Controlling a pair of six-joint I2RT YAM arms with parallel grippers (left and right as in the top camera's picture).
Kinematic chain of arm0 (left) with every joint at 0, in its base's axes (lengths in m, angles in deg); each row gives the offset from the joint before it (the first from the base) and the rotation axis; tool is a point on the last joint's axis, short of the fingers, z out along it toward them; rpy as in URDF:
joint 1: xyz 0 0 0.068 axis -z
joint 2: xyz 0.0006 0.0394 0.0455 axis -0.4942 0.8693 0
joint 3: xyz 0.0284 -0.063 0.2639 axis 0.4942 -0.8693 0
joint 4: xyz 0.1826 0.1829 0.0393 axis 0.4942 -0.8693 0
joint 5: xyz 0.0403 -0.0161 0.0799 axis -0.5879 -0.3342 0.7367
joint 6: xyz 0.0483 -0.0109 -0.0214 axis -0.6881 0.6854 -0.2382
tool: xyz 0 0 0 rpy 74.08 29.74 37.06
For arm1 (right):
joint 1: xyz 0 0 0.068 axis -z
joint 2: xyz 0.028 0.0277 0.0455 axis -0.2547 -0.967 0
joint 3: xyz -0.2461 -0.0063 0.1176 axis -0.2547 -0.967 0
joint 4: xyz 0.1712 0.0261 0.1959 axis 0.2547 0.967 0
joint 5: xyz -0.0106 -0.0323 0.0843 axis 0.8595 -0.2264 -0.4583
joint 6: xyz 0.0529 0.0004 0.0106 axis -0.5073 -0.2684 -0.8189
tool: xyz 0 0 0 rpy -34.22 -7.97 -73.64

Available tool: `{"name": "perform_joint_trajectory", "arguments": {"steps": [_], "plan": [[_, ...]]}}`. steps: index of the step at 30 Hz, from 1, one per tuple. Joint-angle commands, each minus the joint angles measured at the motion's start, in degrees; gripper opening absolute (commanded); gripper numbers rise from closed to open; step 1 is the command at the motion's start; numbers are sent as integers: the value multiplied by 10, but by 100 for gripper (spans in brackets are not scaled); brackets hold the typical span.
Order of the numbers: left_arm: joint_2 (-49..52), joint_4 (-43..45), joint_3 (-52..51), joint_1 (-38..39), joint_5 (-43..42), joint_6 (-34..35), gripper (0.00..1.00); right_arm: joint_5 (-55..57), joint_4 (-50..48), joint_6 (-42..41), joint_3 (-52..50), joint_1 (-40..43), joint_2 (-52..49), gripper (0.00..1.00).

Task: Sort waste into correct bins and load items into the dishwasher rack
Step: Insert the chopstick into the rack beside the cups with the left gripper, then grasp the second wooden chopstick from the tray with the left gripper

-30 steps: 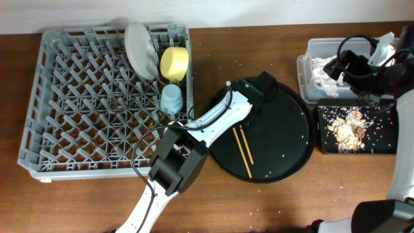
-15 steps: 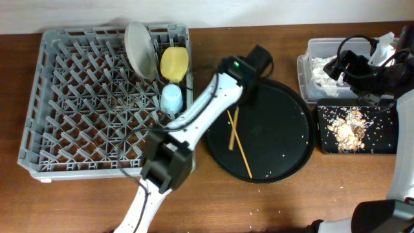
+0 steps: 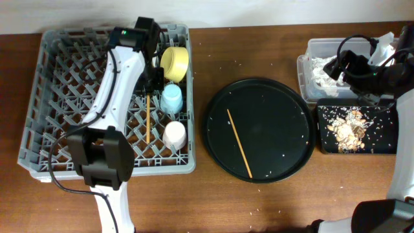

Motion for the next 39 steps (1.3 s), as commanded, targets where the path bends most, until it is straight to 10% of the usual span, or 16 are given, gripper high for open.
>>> {"name": "perform_joint_trajectory", "arguments": {"steps": [1, 2, 4, 10, 15, 39], "plan": [[-6, 56, -56, -7, 5, -46, 10, 5, 0, 7, -1, -3, -2, 98], [-6, 61, -56, -7, 5, -46, 52, 5, 0, 7, -1, -3, -2, 98], [-6, 71, -55, -7, -2, -46, 62, 5, 0, 7, -1, -3, -2, 98], [-16, 42, 69, 14, -127, -46, 64, 5, 0, 7, -1, -3, -2, 98], [-15, 56, 74, 47, -10, -47, 61, 5, 0, 7, -1, -3, -2, 98], [-14, 200, -90, 48, 40, -59, 56, 5, 0, 7, -1, -3, -2, 98]]}}
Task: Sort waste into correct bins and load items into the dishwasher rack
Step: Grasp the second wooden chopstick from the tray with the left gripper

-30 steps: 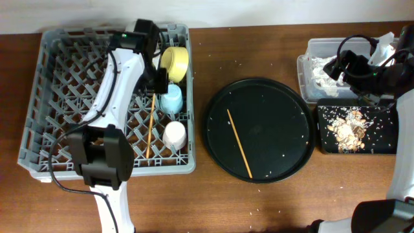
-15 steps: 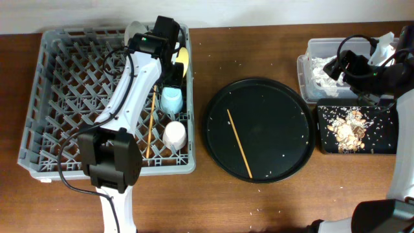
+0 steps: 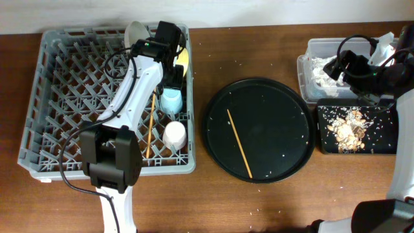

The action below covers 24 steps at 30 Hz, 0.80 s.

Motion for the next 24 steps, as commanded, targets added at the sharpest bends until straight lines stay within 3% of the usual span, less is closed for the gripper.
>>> {"name": "perform_joint_trajectory", "arguments": {"steps": [1, 11, 16, 17, 19, 24], "plan": [[-8, -8, -6, -3, 26, -9, 56, 5, 0, 7, -1, -3, -2, 99], [-46, -25, 11, -2, 51, -4, 56, 5, 0, 7, -1, -3, -2, 98], [-73, -14, 11, 19, -74, 0, 56, 5, 0, 7, -1, -3, -2, 98], [-73, -13, 11, 39, -114, 44, 53, 5, 0, 7, -1, -3, -2, 98], [-72, -12, 11, 83, -114, 121, 53, 5, 0, 7, -1, -3, -2, 98], [-14, 12, 10, 196, -78, 225, 50, 5, 0, 7, -1, -3, -2, 98]]}}
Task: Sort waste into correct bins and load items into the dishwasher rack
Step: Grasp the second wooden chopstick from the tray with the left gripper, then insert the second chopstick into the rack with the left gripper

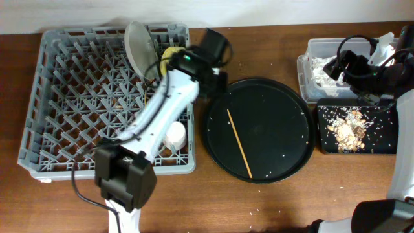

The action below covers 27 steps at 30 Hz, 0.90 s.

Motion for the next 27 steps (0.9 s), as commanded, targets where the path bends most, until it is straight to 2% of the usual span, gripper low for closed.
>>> {"name": "perform_joint_trajectory", "arguments": {"steps": [1, 5, 9, 18, 23, 24, 26, 27], "plan": [[57, 5, 9, 47, 10, 79, 49, 5, 0, 7, -1, -3, -2, 99], [113, 8, 9, 92, 8, 111, 42, 5, 0, 7, -1, -3, -2, 99], [157, -1, 9, 96, 7, 175, 33, 5, 0, 7, -1, -3, -2, 98], [181, -5, 8, 92, -14, 179, 33, 5, 0, 7, -1, -3, -2, 98], [211, -5, 8, 57, -90, 178, 32, 5, 0, 7, -1, -3, -2, 99], [212, -5, 8, 55, -93, 178, 27, 5, 0, 7, -1, -3, -2, 98], [212, -6, 8, 55, -93, 178, 2, 5, 0, 7, -1, -3, -2, 98], [212, -6, 8, 55, -93, 177, 1, 5, 0, 7, -1, -3, -2, 98]]}}
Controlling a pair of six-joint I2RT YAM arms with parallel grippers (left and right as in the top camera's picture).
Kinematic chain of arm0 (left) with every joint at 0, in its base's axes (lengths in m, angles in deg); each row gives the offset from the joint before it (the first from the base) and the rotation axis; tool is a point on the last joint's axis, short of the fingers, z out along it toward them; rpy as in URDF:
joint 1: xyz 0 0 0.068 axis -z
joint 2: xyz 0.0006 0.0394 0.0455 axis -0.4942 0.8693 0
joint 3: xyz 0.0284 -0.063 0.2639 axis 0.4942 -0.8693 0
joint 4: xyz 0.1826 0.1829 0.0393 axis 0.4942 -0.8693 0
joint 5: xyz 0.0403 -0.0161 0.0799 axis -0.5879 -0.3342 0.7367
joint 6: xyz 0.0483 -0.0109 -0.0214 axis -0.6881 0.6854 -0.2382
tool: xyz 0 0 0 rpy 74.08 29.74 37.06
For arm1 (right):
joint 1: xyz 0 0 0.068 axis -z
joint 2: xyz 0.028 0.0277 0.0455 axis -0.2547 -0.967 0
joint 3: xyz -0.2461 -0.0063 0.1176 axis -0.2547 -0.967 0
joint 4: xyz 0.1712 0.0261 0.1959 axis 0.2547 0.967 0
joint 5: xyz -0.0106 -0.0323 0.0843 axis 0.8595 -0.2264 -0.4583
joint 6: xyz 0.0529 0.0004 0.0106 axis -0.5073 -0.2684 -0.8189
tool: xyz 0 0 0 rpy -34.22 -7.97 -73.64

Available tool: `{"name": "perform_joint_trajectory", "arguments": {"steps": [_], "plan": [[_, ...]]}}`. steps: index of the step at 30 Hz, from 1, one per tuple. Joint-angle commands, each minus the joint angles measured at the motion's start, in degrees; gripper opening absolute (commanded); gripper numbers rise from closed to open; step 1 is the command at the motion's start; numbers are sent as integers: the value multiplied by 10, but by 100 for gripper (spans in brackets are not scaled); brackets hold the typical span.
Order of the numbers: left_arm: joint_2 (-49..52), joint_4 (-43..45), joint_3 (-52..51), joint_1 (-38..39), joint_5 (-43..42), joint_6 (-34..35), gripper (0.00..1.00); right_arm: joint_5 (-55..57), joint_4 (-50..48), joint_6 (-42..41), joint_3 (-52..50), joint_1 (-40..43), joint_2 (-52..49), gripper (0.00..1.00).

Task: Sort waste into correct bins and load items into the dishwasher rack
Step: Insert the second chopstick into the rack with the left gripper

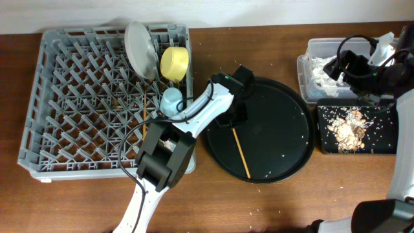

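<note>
A wooden chopstick [243, 155] lies on the round black plate [284, 123] in the middle of the table. My left gripper [235, 115] hangs over the plate's left part and covers the chopstick's upper end; its jaws are hidden under the wrist. The grey dishwasher rack [45, 103] at the left holds a grey plate [141, 48], a yellow cup [174, 63], a light blue cup [171, 101], a white cup [169, 141] half hidden by my left arm, and another chopstick [145, 107]. My right gripper [335, 68] hovers over the clear bin [314, 48]; its fingers are not discernible.
The clear bin at the far right holds white crumpled paper [319, 70]. In front of it a black rectangular bin [388, 145] holds food scraps. Small white crumbs are scattered on the plate and the brown table [77, 200].
My left gripper has moved from the gap between the rack's right edge and the plate's upper left rim to above the chopstick's upper end on the plate. The right arm has not moved.
My left gripper was over the rack beside the yellow cup, with one chopstick lying in the rack. It stayed by the cups, then stood at the rack's right edge, and now hangs over the plate's chopstick. The right arm stayed at the clear bin.
</note>
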Motion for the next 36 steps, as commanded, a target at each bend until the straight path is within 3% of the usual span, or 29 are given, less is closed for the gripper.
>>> {"name": "perform_joint_trajectory", "arguments": {"steps": [1, 5, 10, 12, 15, 16, 21, 27, 36], "plan": [[25, -1, 1, -3, -11, 0, 1, 5, 0, 5, -1, -3, -2, 98], [22, -10, 38, -4, -11, -17, 1, 5, 0, 6, -1, -3, -2, 98], [20, -67, 178, -4, -10, -170, 1, 5, 0, 5, -1, -3, -2, 98], [20, -147, 286, -17, 9, -219, 0, 5, 0, 5, -1, -3, -2, 98], [20, -341, 484, -73, 107, -245, 1, 5, 0, 6, -1, -3, -2, 98], [20, -351, 504, -84, 102, -265, 1, 5, 0, 6, -1, -3, -2, 98], [-50, -351, 465, -139, 80, -302, 1, 5, 0, 6, -1, -3, -2, 99], [-196, -351, 241, -210, 108, -301, 1, 5, 0, 5, -1, -3, -2, 98], [-208, -332, 113, -258, 130, -301, 1, 5, 0, 5, -1, -3, -2, 98]]}}
